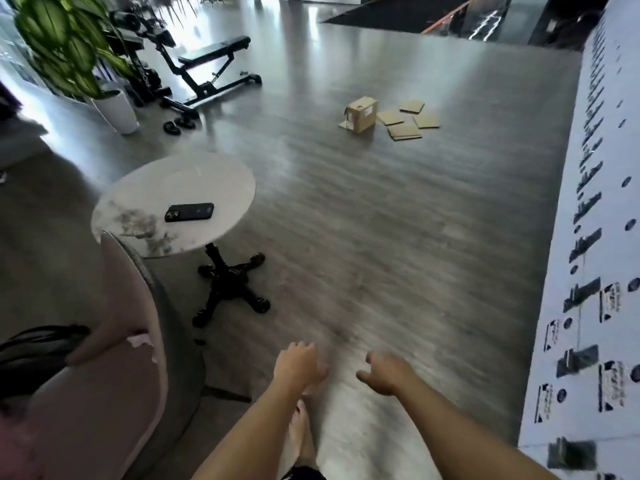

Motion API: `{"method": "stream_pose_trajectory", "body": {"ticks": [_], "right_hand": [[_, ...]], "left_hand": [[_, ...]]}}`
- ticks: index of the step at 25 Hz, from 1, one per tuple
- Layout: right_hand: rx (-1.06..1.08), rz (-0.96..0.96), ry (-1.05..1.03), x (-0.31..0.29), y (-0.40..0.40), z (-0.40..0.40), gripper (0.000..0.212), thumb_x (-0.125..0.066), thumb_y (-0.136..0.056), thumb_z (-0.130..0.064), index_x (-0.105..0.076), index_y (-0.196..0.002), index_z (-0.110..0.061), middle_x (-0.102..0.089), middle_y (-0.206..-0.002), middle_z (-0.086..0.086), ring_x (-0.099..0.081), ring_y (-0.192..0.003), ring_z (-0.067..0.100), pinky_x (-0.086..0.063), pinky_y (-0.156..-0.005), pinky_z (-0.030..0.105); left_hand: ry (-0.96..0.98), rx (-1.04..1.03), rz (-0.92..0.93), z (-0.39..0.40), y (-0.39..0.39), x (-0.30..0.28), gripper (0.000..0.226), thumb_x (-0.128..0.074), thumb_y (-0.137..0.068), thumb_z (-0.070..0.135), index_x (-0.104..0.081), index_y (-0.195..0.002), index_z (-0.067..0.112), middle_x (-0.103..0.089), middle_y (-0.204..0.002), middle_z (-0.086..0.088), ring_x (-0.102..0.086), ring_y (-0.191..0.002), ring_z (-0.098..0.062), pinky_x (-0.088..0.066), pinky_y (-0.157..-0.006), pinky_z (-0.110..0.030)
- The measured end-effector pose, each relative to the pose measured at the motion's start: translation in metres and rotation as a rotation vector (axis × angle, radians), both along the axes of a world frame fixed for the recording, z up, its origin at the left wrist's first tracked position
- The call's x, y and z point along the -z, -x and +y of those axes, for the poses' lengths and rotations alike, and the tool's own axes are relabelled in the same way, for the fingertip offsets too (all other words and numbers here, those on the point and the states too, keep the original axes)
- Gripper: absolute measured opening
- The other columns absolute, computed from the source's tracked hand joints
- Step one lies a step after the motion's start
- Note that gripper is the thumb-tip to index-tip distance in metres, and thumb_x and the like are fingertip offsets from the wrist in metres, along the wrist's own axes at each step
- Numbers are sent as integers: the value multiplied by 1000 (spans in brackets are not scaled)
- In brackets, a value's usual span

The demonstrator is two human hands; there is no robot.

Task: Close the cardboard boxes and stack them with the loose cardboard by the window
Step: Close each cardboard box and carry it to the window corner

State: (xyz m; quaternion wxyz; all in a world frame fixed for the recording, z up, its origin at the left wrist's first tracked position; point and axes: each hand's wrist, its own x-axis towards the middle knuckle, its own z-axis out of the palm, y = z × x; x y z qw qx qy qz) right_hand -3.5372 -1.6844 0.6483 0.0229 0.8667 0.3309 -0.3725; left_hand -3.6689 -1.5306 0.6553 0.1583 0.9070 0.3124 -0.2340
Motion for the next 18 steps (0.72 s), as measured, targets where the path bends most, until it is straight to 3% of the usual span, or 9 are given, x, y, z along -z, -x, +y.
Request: {"method": "stream_pose_trajectory", "body": {"ticks": [6,11,18], "right_hand": [[43,43,-17,-6,-117,145,51,-51,-97,-47,-57,-132,-10,-59,-134,13,-57,-120,30,-48,-99,38],[142,23,-41,-19,-225,225,57,-50,-97,-53,-52,-138,-13,-55,-139,12,-54,-125,30,-46,-100,38],[208,36,8,8,-398,288,51,-52,-93,-53,-56,-126,-15,-60,-131,13,-58,-117,31,-47,-89,36]], "left_hand": [[49,4,39,140,-111,15,52,-50,-93,51,-55,-131,16,-56,-136,-7,-48,-128,-27,-42,-103,-39],[-7,69,44,247,-230,3,53,-50,-95,54,-55,-130,15,-57,-132,-8,-51,-124,-28,-45,-100,-40],[37,137,-7,316,-430,12,53,-50,-96,52,-54,-132,14,-58,-133,-8,-52,-125,-27,-46,-102,-40]]}}
